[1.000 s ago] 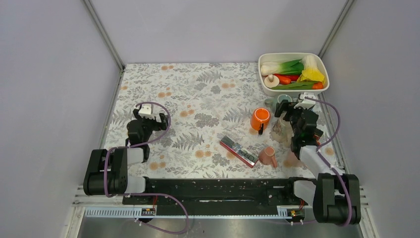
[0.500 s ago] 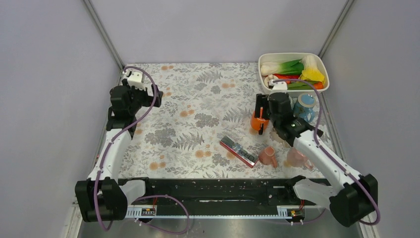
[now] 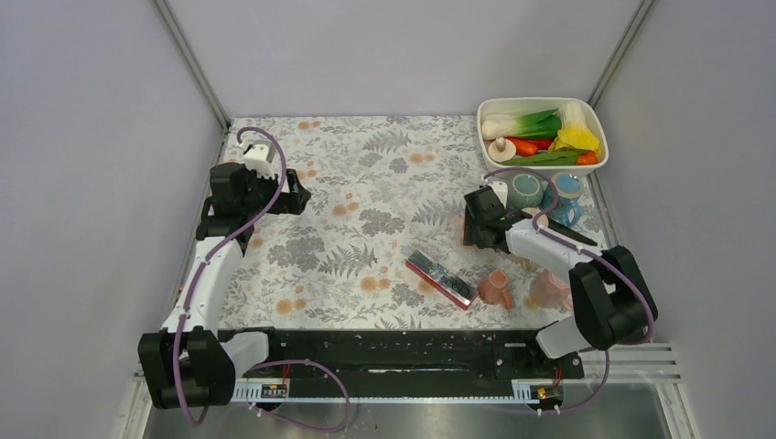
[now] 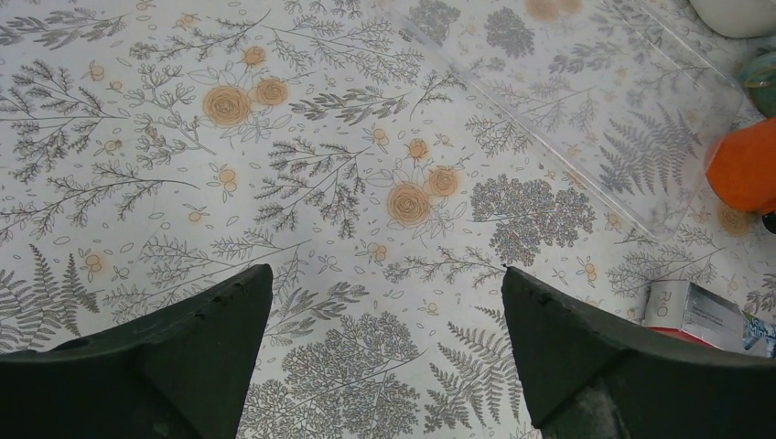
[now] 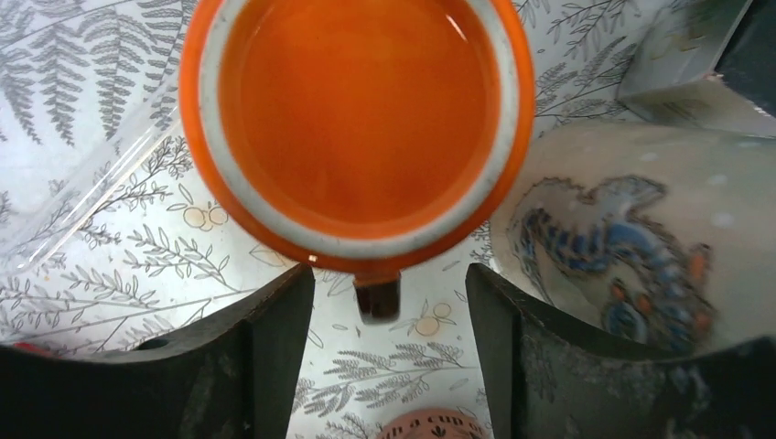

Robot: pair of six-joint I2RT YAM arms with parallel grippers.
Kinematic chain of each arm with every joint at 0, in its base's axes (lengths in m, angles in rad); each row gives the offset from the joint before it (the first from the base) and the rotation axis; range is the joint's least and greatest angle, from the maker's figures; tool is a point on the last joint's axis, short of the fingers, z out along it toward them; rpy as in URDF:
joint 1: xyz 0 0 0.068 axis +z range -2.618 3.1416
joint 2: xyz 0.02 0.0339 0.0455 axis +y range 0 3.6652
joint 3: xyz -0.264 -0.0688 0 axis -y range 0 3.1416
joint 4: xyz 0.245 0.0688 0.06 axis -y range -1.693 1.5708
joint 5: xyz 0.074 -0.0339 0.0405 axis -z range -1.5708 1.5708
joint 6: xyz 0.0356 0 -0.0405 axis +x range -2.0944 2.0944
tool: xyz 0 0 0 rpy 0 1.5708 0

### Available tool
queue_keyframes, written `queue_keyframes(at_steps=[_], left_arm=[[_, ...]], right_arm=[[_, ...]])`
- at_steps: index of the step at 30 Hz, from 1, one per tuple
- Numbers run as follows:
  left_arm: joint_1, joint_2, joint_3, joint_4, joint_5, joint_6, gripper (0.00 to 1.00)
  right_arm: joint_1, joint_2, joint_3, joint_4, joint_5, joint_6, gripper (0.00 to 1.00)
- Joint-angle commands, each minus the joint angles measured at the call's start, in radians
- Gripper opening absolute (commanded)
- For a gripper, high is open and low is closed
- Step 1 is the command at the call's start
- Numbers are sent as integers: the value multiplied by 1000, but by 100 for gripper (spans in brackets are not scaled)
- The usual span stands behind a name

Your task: Turn the mug right side up

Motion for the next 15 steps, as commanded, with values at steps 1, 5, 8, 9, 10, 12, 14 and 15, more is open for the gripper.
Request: queue_keyframes(at_steps=[1,5,8,9,10,12,14,15], left_arm=[[4,-25,24,9,40,-20,98],[4,-33,20,6,44,-24,97],[4,-28,29,-9,63,-24,95],[4,-28,34,-16,68,-22,95],[4,-28,40,-29,70,-18,94],[3,-28,56,-65,75,-5,92],[1,-27,88,-132,83,9,91],[0,-24,109,-190,99,33,91]], right_arm=[[3,47,41,71,16,46,68],[-2,88,49,88,33,44,58],[-11,102,39,128,32,44,28],[-14,102,37,139,27,43,17],[-17,101,37,144,18,38,8],[-17,79,32,153,-29,29,0],[-18,35,31,167,-94,17,0],[-17,4,34,161,-126,11,0]])
